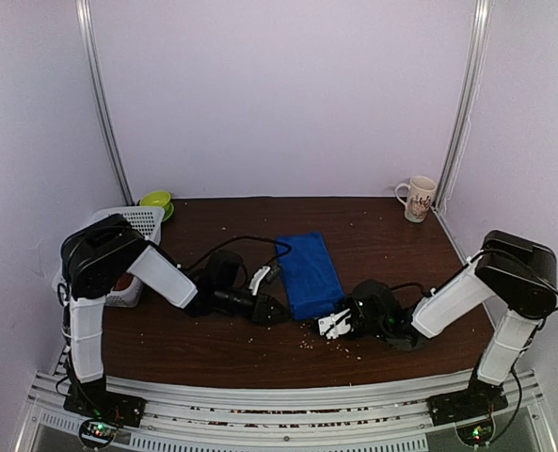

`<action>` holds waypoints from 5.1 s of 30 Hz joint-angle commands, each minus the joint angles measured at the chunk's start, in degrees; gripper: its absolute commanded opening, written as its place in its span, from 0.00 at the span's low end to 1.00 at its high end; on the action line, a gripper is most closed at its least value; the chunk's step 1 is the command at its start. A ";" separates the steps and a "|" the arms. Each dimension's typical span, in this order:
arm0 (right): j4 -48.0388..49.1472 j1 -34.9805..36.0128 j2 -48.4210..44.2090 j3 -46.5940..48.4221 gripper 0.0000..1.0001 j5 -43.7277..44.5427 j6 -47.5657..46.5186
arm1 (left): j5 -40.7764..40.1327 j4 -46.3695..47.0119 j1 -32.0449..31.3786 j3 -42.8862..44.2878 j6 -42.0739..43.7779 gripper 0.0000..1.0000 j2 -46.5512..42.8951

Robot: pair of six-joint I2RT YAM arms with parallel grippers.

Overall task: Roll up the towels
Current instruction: Roll the towel at the center of the board.

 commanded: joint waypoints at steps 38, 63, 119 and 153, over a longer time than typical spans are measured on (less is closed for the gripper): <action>-59.77 -8.63 -2.39 25.44 0.00 -29.84 11.36 | -73.03 23.57 -33.88 -12.62 70.03 0.95 -5.44; -65.27 -10.61 -2.93 28.36 0.00 -34.89 9.45 | -65.55 -8.00 -29.10 -1.06 71.19 0.60 -2.61; -91.82 -11.79 7.20 40.49 0.00 -39.91 4.62 | -18.13 -32.05 -14.32 5.87 54.29 0.00 -10.61; -84.76 -19.40 3.37 44.08 0.51 -36.24 11.22 | 1.32 -43.82 -6.81 17.23 45.90 0.00 4.35</action>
